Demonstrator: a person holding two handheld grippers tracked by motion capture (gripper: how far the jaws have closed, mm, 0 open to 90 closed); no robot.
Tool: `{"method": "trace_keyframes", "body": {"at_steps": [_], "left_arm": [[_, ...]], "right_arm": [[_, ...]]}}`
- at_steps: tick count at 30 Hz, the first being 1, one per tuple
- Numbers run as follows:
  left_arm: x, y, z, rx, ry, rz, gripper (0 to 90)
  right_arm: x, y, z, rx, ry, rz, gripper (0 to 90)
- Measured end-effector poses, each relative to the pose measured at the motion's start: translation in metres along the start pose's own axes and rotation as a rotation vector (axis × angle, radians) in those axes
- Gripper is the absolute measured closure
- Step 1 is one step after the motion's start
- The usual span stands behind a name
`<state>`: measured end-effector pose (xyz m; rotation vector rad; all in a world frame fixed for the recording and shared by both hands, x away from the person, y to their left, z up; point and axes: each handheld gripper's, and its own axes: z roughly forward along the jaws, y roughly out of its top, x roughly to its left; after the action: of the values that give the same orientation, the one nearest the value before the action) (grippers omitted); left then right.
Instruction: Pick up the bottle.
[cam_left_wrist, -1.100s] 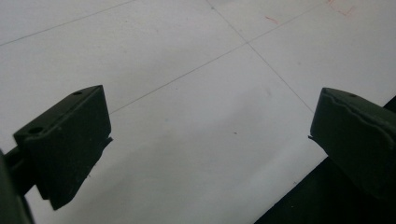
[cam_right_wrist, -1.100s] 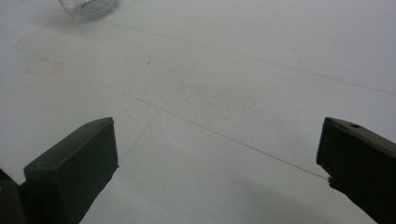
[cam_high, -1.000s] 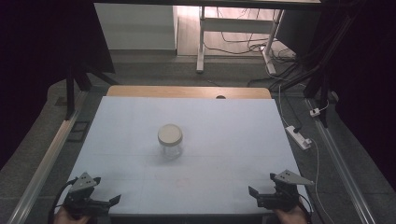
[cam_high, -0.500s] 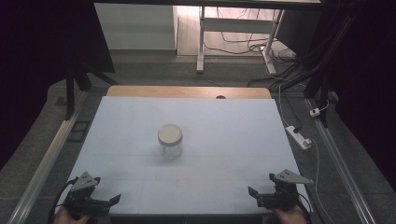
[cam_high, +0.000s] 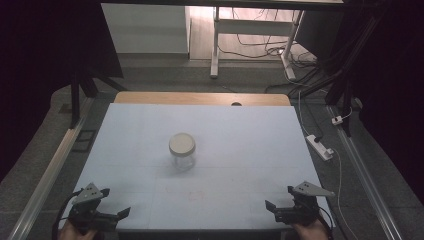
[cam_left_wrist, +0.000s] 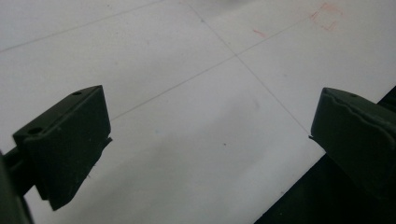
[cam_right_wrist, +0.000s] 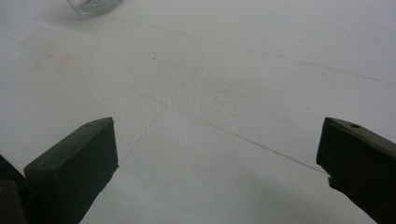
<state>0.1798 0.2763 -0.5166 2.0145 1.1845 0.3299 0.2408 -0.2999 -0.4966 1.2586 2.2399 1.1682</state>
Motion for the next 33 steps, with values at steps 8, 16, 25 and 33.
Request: {"method": "trace_keyframes", "body": {"at_steps": [8, 16, 25, 33], "left_arm": [[0.000, 0.004, 0.000, -0.014, -0.003, 0.009, 0.0], [-0.002, 0.011, 0.006, -0.018, -0.041, 0.052, 0.0], [-0.001, 0.020, 0.013, -0.044, -0.066, 0.085, 0.0], [-0.002, 0.027, 0.024, -0.046, -0.071, 0.092, 0.0]], "right_arm": [[0.000, 0.000, 0.000, 0.002, 0.000, 0.000, 0.0], [0.000, 0.000, 0.000, 0.004, 0.001, -0.002, 0.0], [0.001, 0.000, 0.000, 0.001, -0.004, -0.004, 0.0], [0.000, 0.000, 0.000, 0.000, 0.001, -0.004, 0.0]]}}
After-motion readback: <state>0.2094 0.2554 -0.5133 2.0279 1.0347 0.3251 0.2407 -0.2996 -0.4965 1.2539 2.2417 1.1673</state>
